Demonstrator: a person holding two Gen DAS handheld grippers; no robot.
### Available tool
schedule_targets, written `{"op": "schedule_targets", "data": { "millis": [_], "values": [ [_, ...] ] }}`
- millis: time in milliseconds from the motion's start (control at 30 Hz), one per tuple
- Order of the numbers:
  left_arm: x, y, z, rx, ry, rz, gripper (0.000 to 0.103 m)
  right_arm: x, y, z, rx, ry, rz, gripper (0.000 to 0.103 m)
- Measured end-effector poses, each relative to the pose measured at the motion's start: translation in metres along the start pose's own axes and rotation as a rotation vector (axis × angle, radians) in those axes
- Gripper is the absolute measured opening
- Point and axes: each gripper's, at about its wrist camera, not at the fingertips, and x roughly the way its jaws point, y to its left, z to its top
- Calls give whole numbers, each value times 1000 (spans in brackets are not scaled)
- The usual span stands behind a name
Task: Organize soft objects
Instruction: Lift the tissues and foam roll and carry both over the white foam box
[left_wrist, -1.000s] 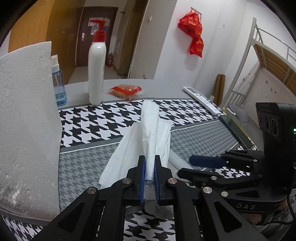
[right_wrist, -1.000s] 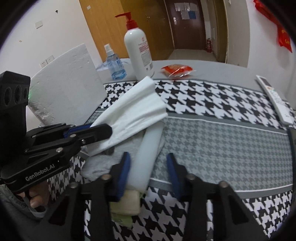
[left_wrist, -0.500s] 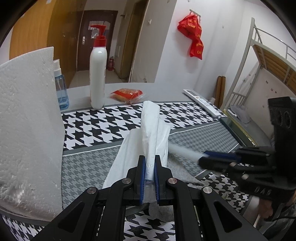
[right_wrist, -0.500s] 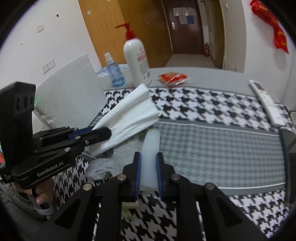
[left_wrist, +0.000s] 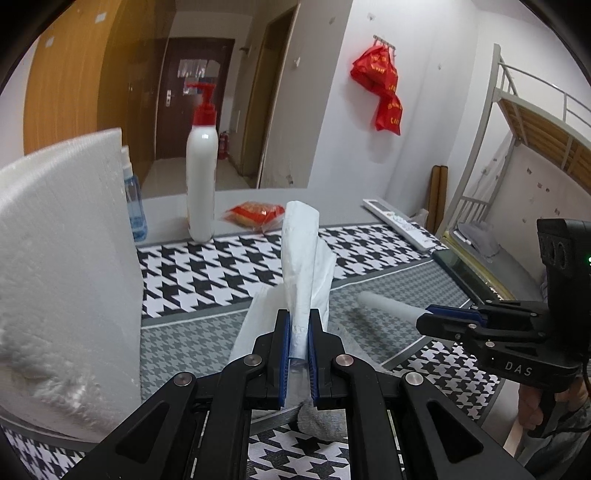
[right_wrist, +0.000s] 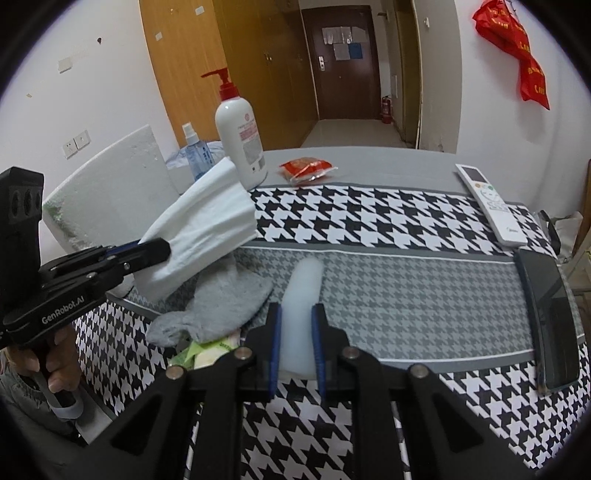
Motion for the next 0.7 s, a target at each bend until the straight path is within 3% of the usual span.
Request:
{"op": "schedule_targets", "data": {
  "millis": [700],
  "values": [
    [-47,-9,6,59,-99,91,9,-39,30,11,-21,-139,45,19]
  ]
}}
